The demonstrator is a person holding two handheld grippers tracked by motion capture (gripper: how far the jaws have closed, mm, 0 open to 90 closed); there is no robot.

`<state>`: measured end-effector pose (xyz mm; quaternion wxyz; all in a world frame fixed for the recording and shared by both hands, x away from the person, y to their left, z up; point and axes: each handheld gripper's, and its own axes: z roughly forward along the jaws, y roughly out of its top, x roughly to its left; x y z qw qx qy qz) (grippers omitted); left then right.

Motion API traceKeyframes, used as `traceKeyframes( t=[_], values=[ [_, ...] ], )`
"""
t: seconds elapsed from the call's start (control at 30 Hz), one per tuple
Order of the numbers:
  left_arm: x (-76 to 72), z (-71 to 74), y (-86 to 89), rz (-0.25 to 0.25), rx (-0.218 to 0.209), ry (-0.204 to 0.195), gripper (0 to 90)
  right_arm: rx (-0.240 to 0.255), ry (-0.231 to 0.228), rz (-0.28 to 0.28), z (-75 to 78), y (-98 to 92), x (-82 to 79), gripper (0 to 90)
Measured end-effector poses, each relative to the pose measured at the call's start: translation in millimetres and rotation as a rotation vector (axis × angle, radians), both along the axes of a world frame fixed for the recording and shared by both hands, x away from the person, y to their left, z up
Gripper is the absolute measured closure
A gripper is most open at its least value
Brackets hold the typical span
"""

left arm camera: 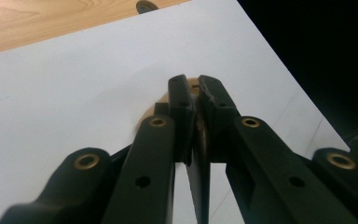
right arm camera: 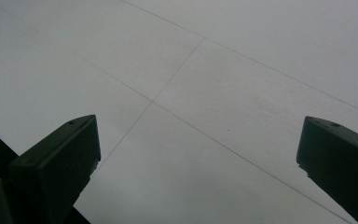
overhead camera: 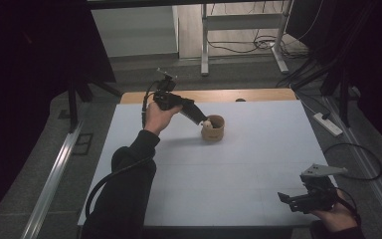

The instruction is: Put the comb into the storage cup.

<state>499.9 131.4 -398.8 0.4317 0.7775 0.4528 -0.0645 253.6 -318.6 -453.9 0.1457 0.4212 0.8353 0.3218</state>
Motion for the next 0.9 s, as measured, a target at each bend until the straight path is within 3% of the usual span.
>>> traceKeyframes(
  t=[0.2, 0.4, 0.63, 0.9],
  values=[
    [-1.7, -2.9, -0.5, 0.019, -0.003, -0.033, 79.9, 0.000, -0.002, 0.000, 0.0, 0.0, -0.2, 0.0],
    [-4.5, -5.1, -1.4, 0.032, 0.035, -0.103, 70.7, -0.002, 0.000, 0.001, -0.1, 0.2, -0.1, 0.0],
    [-9.8, -2.3, -1.5, 0.044, 0.043, -0.173, 64.1, -0.007, 0.000, 0.003, -0.1, 0.5, -0.1, 0.0],
    [-15.3, -4.2, -2.7, 0.060, 0.107, -0.255, 53.0, -0.009, 0.000, 0.003, -0.1, 0.7, -0.2, 0.0]
  ],
)
